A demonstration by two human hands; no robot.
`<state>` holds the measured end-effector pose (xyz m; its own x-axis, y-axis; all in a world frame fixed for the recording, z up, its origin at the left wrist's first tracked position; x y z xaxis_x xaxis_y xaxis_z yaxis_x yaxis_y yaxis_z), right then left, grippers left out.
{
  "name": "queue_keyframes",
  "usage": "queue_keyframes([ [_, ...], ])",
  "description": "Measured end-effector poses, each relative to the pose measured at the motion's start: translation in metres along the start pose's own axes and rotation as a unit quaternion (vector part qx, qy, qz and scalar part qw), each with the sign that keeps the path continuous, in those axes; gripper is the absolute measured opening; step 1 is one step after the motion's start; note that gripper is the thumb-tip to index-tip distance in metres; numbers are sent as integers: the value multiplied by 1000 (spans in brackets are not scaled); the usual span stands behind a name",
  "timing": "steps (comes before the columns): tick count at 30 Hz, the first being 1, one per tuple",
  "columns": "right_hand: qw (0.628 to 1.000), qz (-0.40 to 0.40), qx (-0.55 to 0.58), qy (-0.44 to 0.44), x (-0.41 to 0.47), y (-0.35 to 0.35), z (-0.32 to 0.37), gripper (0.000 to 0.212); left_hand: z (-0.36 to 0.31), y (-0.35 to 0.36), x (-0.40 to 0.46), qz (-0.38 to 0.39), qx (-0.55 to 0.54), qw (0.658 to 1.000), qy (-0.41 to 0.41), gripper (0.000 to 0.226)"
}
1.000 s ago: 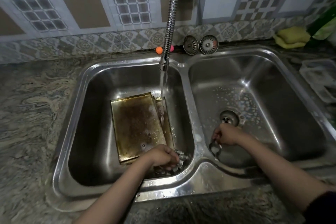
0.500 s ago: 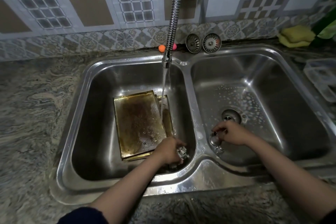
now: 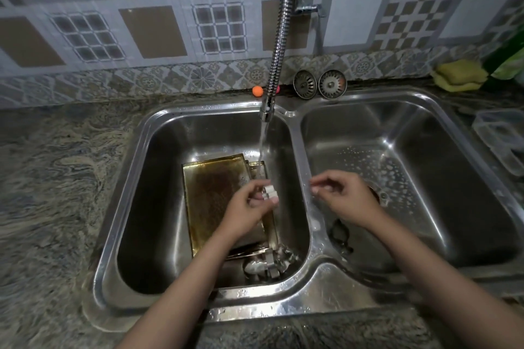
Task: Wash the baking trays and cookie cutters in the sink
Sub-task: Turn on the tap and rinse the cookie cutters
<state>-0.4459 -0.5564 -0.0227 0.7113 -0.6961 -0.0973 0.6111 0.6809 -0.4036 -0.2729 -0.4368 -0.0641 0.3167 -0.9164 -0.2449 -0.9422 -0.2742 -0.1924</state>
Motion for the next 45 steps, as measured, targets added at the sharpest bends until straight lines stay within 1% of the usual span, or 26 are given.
queue_keyframes([
  [3, 997, 23, 70, -36, 7, 25, 27, 23, -25, -17, 3, -84, -56, 994, 41, 34],
  [5, 994, 26, 88, -54, 15, 41, 37, 27, -37, -24, 5, -137, -56, 987, 68, 28],
  [6, 993, 23, 98, -62, 20, 48, 39, 28, -41, -25, 7, -150, -53, 984, 76, 25],
  [11, 982, -34, 172, -65, 41, 60, 32, 21, -39, -30, 11, -181, -88, 977, 65, 24],
  [14, 980, -46, 185, -59, 48, 62, 29, 21, -41, -35, 10, -193, -98, 974, 60, 18],
  [18, 975, -75, 199, -60, 52, 58, 30, 21, -48, -39, 10, -214, -77, 972, 56, 13],
  [22, 972, -85, 207, -65, 53, 52, 30, 21, -55, -33, 14, -209, -81, 973, 49, 15],
  [29, 970, -88, 207, -88, 53, 54, 33, 23, -52, -23, 17, -172, -154, 973, -1, 10],
  [34, 974, -58, 199, -96, 56, 64, 40, 25, -42, -34, 12, -166, -224, 960, -28, 6],
  [38, 972, -34, 212, -94, 61, 77, 45, 28, -35, -48, 8, -181, -251, 950, -32, 5],
  [41, 970, -37, 226, -86, 64, 84, 45, 27, -32, -52, 6, -185, -271, 944, -29, 6],
  [45, 967, -47, 237, -76, 66, 81, 41, 24, -34, -52, 8, -174, -272, 946, -30, 14],
])
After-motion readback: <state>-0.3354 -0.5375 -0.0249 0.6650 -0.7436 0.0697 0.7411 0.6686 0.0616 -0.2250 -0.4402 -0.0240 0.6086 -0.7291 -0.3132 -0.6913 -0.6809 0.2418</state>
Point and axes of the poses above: each hand's wrist, its own x-axis towards the middle knuckle, its own y-axis out of the palm, z = x × y, the point moved 7 cm from there along x, towards the middle knuckle, and after that the axes turned 7 degrees about z, right-handed, at the moved point
